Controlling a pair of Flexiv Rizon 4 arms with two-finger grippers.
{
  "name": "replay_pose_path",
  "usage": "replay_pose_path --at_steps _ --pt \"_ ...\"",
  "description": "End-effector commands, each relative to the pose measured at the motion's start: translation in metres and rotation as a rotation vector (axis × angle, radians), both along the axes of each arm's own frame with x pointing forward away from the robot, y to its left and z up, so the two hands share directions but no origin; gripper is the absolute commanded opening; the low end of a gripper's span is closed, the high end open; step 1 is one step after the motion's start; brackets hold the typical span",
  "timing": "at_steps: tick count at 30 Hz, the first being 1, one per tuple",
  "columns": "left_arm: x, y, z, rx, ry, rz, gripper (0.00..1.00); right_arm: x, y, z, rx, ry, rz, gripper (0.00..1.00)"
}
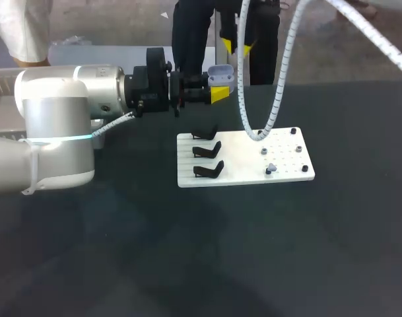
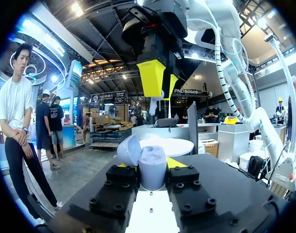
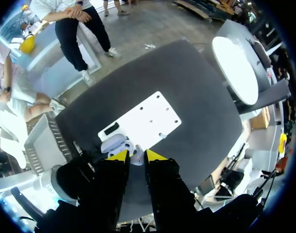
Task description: Pick up each earbud case from the left stands, insert the matching earbuds, close the lid, and place the case in the box.
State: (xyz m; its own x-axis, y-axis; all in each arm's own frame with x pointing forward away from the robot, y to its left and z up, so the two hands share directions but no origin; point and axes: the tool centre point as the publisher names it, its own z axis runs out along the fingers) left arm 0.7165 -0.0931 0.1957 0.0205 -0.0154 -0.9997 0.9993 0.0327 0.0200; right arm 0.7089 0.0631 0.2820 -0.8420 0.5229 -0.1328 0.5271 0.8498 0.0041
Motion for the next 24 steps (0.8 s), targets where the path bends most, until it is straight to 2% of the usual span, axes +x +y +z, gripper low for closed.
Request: replay_pose_path --at_steps 1,14,24 --pt "-0.002 0.0 -0.001 -0.005 -0.005 0.007 0.0 0.009 0.012 0.001 -0.031 0.032 0.011 0.0" --pt "-0.002 0.0 -0.001 -0.005 -0.005 0.007 0.0 -0.002 0.02 -0.017 -0.044 0.065 0.049 0.0" --pt "-0.002 0.0 -0.001 -0.005 -0.005 0.007 0.0 0.0 0.015 -0.031 -0.05 0.088 0.025 0.0"
